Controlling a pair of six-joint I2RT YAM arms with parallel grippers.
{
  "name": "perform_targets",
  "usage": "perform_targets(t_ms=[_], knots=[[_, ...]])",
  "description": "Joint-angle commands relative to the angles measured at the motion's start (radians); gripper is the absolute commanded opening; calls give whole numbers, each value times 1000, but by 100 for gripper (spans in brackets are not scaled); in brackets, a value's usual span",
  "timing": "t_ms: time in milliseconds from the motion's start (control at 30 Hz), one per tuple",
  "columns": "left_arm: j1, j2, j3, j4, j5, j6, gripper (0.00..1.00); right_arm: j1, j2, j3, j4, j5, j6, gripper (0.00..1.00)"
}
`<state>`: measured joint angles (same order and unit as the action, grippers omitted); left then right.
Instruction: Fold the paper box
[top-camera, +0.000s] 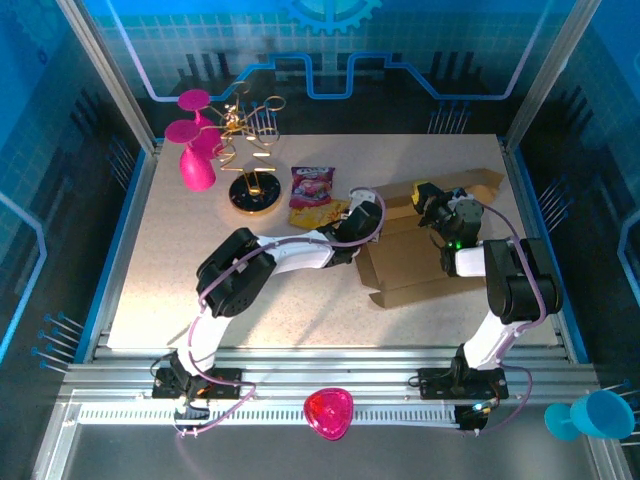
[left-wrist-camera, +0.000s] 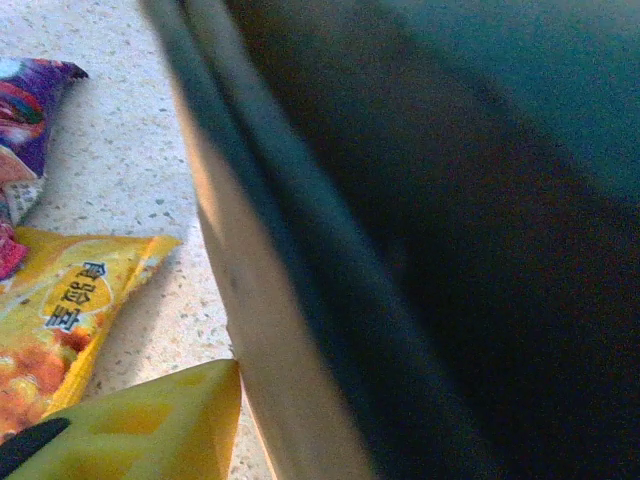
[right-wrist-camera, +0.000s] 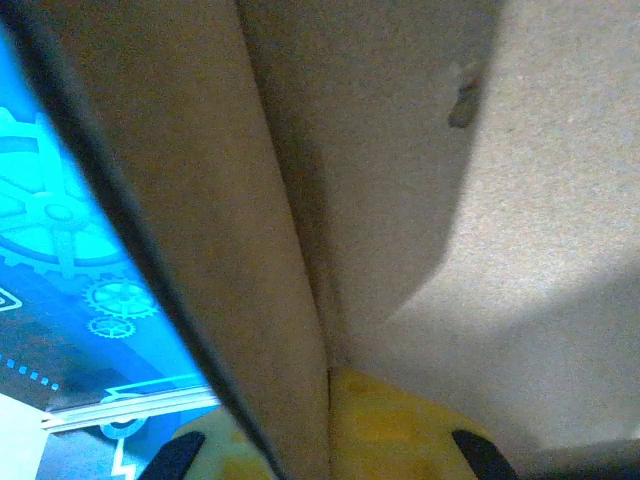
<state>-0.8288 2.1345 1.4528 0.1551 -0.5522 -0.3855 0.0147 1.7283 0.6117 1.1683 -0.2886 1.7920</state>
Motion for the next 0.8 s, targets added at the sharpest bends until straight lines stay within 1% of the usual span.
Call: perform_targets(t_ms=[0,67,233,367,467,600,767], knots=[[-1,40,48,-14,-69,10,46,20,-1,5,5,-14,25,0],[2,49,56,-12,-73,4,42,21,1,6,5,-14,28,0],[5,78,91,-26,-83,-7,27,20,-2,9,1,-12,30,0],[5,98,126,-75,-105,-45,15,22,-3,7,6,0,38,0],[3,117,164,-134,-121,-75,12,25,-10,4,3,11,41,0],[4,132,205,-225,-146,-126,1,27,-19,6,-7,22,43,0],[3,139,233,-300,-177,-160,0,34,-20,16,-17,38,55,0]])
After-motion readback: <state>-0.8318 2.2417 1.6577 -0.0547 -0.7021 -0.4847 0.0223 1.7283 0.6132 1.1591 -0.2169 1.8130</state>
